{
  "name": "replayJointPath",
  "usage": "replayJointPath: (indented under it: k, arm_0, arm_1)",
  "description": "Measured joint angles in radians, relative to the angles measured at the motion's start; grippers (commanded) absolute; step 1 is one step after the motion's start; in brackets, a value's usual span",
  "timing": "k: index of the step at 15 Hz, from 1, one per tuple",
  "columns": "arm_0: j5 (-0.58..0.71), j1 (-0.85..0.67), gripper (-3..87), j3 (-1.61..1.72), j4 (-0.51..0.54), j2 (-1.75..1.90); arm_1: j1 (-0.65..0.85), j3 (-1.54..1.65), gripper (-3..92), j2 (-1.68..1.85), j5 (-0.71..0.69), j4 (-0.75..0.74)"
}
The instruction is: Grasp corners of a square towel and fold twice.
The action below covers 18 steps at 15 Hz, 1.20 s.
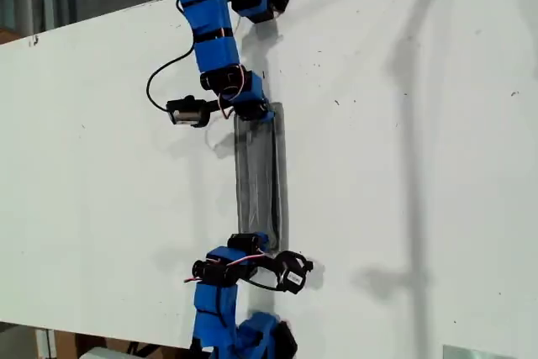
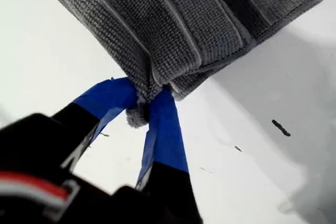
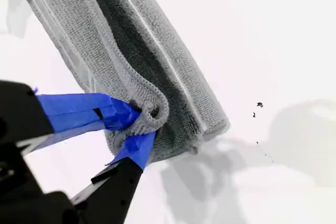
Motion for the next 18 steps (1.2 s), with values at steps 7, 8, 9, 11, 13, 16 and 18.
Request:
replayJointPath:
  k: [7, 8, 9, 11, 13, 16, 18]
  arm_0:
    - [-0.026, 0.041, 34.7, -0.040, 0.098, -0.002]
    - [-0.020, 0.041, 33.8, -0.074, 0.138, -0.002]
    - [-0.005, 0.041, 33.1, -0.110, 0.170, -0.002]
    - [0.029, 0.021, 32.4, -0.150, 0.227, 0.025]
    - [0.037, -0.012, 32.0, -0.129, 0.249, 0.120]
    - [-0.002, -0.025, 31.9, 0.000, 0.249, 0.242]
    - [-0.029, -0.014, 31.9, 0.025, 0.235, 0.264]
  arm_1:
    - [-0.005, 0.035, 22.9, 0.000, 0.011, 0.012]
    - [0.008, 0.040, 23.7, 0.003, 0.009, 0.012]
    - [0.018, 0.041, 24.8, 0.009, 0.008, 0.014]
    - [0.052, 0.044, 26.9, 0.035, -0.020, 0.028]
    - [0.109, 0.069, 28.4, 0.083, -0.067, 0.058]
    - [0.178, 0.179, 29.0, 0.114, -0.103, 0.025]
    - [0.178, 0.256, 29.3, 0.107, -0.103, -0.061]
